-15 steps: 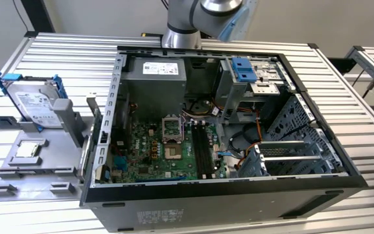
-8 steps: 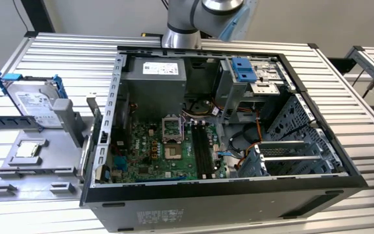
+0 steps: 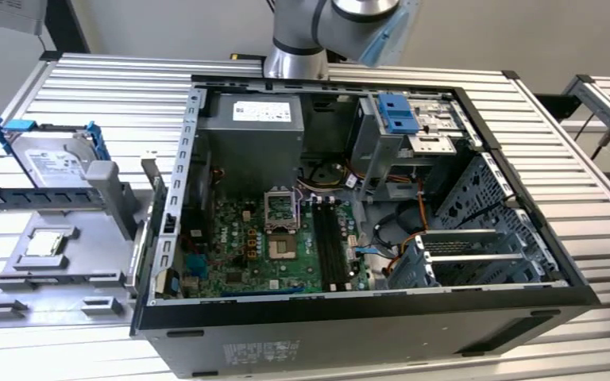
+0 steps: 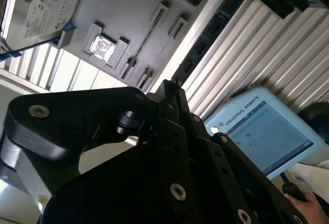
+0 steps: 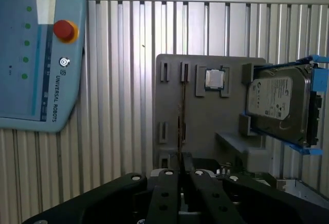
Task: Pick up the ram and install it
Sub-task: 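Pick up the ram and move it above insertion slot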
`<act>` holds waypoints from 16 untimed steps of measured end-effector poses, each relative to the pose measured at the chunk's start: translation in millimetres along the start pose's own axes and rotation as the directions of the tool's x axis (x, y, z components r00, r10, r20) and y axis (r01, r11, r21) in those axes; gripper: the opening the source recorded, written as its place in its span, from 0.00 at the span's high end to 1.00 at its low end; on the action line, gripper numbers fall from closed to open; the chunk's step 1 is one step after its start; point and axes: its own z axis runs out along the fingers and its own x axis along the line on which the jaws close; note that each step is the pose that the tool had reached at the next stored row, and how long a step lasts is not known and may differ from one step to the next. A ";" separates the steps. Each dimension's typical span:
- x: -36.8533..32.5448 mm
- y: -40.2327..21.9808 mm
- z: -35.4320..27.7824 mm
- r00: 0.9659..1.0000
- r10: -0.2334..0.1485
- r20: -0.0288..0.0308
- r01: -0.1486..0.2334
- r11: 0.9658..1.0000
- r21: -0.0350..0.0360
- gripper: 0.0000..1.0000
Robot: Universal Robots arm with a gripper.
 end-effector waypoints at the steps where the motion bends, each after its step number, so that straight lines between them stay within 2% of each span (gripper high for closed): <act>1: -0.1 -3.9 -0.1 1.000 0.000 0.000 0.000 1.000 0.000 1.00; 12: -0.6 -45.8 -0.7 1.000 0.000 0.000 0.000 1.000 0.000 1.00; 16: -0.8 -59.1 -0.9 1.000 0.000 0.000 0.000 1.000 0.000 1.00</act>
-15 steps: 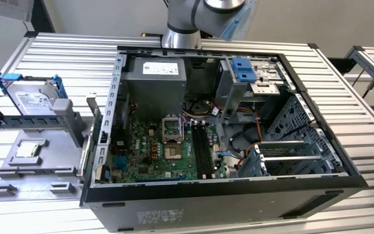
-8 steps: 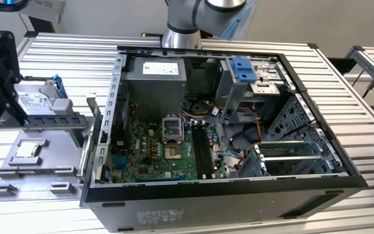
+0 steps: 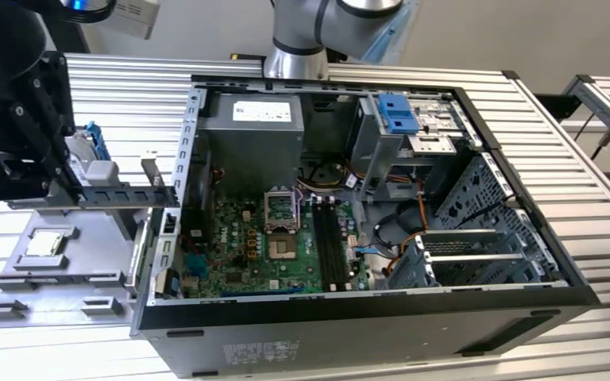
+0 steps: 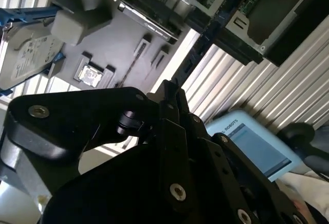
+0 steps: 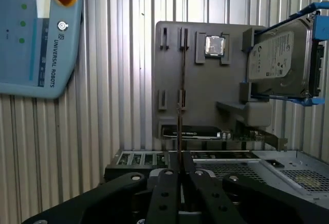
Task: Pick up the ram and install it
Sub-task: 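Pick up the ram and move it above insertion slot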
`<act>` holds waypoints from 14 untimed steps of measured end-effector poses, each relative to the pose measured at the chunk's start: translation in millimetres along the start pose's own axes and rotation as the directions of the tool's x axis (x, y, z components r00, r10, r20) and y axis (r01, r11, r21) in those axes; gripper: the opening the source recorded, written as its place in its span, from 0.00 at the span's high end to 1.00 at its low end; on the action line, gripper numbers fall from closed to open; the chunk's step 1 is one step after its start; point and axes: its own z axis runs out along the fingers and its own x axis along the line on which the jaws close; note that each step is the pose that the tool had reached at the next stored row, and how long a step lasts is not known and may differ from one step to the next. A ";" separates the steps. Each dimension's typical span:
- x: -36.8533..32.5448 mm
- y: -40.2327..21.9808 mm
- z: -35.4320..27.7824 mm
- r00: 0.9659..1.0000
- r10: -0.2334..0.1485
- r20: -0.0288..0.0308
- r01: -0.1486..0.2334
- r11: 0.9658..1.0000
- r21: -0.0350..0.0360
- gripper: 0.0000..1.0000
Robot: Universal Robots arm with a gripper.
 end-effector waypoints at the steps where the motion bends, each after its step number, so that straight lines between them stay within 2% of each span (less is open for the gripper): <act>1: 0.0 -3.6 0.0 1.000 0.000 0.000 0.000 1.000 0.000 1.00; 7: -0.3 -24.4 -0.4 1.000 0.000 0.000 0.000 1.000 0.000 1.00; 14: -0.7 -53.9 -0.8 1.000 0.000 0.000 0.000 1.000 0.000 1.00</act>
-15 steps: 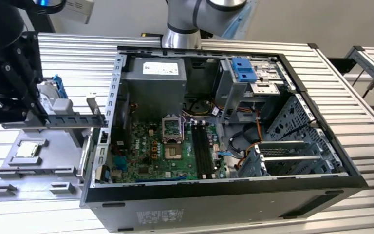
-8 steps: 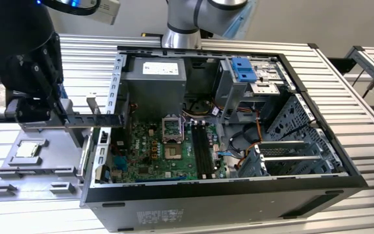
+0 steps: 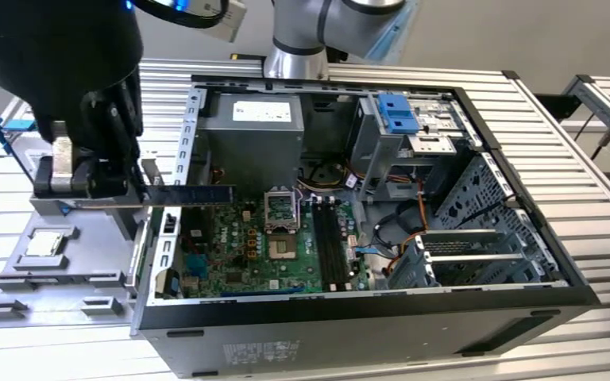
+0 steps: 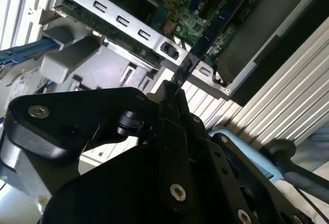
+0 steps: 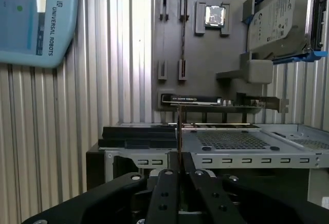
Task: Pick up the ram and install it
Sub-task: 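Pick up the ram and move it above insertion slot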
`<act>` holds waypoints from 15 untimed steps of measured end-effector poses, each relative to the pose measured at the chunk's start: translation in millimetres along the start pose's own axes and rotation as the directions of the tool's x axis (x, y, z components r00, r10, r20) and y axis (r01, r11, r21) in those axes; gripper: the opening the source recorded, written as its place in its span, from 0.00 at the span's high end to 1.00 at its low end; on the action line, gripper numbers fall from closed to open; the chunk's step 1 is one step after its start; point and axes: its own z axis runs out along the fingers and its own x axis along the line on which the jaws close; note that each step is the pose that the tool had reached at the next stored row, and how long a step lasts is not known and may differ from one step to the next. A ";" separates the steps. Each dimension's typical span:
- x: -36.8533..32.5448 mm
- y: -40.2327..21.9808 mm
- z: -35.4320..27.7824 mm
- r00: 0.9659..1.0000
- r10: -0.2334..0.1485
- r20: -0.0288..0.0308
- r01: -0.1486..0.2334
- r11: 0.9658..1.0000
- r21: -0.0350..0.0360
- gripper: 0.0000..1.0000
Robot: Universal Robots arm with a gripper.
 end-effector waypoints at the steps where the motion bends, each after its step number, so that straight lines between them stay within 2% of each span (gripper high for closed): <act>1: -0.1 -4.4 0.0 1.000 0.000 0.000 0.000 1.000 0.000 1.00; 15: -0.8 -61.7 -0.8 1.000 0.000 0.000 0.000 1.000 0.000 1.00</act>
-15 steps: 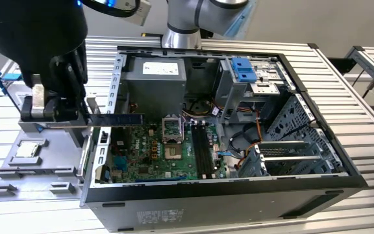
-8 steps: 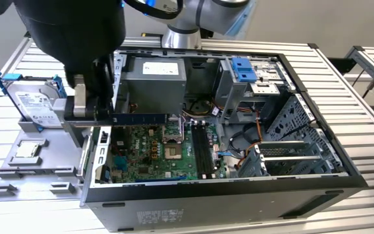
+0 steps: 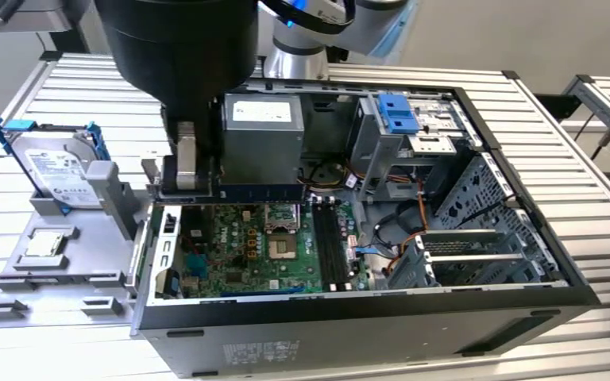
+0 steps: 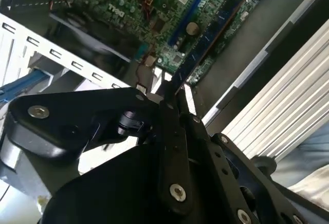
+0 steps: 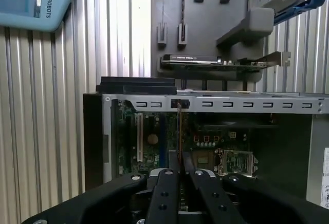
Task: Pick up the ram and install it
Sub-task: 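Pick up the ram and move it above insertion slot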
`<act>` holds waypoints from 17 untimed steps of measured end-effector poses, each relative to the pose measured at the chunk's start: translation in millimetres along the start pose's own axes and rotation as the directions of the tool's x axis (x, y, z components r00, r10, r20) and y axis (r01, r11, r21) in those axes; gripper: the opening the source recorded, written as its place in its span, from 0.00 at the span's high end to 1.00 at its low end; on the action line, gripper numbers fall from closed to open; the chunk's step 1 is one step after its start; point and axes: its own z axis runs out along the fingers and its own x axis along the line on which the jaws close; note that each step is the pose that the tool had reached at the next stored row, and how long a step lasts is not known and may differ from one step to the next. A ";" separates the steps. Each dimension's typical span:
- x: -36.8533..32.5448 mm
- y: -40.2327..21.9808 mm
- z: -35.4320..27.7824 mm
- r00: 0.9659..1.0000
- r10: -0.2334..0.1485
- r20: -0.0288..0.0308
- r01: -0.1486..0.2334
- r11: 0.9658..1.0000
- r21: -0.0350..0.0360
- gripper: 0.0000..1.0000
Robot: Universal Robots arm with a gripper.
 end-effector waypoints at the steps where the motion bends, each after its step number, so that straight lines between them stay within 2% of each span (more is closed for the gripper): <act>1: -0.1 -4.0 0.0 1.000 0.000 0.000 0.000 1.000 0.000 1.00; 17: -0.9 -68.8 -0.9 1.000 0.000 0.000 0.000 1.000 0.000 1.00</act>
